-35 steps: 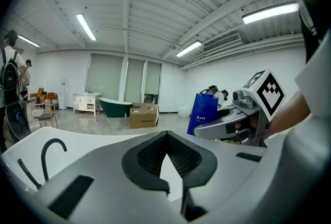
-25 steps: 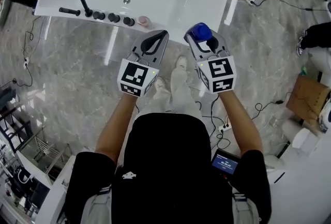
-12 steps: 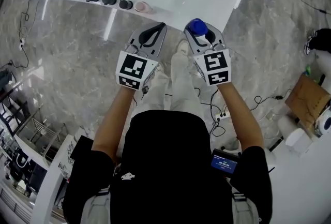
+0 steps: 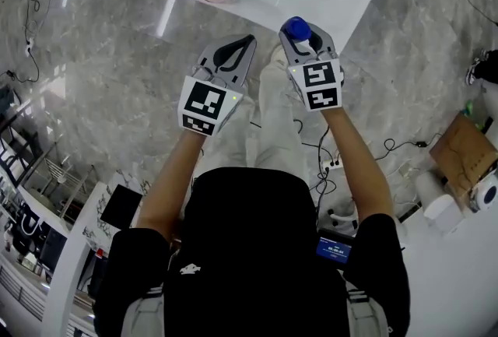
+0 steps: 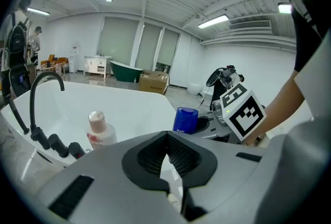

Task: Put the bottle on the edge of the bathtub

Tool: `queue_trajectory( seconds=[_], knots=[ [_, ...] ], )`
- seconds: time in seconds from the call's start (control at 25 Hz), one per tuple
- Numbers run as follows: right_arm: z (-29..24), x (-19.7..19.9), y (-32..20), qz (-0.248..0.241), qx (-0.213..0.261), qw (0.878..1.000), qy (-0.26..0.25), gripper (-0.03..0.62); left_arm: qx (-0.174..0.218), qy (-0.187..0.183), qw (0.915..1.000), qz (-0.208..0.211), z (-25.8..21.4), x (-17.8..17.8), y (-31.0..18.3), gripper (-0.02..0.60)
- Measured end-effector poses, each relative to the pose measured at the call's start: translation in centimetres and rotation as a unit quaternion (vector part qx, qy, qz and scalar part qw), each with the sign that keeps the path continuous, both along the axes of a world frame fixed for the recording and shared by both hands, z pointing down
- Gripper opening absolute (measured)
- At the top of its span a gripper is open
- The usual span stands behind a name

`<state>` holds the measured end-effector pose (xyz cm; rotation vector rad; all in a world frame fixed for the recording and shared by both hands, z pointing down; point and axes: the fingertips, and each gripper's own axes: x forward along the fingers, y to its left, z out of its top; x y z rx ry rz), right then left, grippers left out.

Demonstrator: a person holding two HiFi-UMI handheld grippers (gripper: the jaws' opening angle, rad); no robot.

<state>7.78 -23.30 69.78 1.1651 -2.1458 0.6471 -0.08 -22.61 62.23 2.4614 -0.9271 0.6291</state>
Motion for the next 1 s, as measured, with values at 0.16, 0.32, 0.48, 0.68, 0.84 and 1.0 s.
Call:
queue_trajectory(
  seconds=[0.16, 0.32, 0.48, 0.68, 0.84, 1.0],
  knots=[
    [2.9, -0.7, -0.4, -0.006, -0.003, 1.000, 0.008, 0.169, -0.009, -0.003, 1.0000, -0.003, 1.7, -0.5, 0.5, 0.012],
    [4.3, -0.7, -1.4, -0.013, 0.005, 1.000, 0.016, 0.169, -0.012, -0.007, 0.9999, -0.004, 2.8, -0.9, 0.6, 0.012],
    [5.4, -0.7, -2.3, -0.012, 0.011, 1.000, 0.018, 0.169, -0.014, -0.017, 0.9997, -0.009, 3.8, -1.9, 0.5, 0.012],
    [6.4, -0.8, -2.5, -0.022, 0.024, 0.999, 0.019, 0.169, -0.011, -0.020, 0.9995, -0.022, 4.2, -2.5, 0.2, 0.014],
    [6.3, -1.0, -2.4, -0.031, 0.042, 0.998, 0.029, 0.169, -0.011, -0.022, 0.9994, -0.024, 4.5, -2.7, 0.2, 0.012],
    [6.4, -1.4, -2.0, -0.038, 0.050, 0.997, 0.040, 0.169, -0.013, -0.024, 0.9994, -0.023, 4.6, -2.7, 0.5, 0.012]
  ],
)
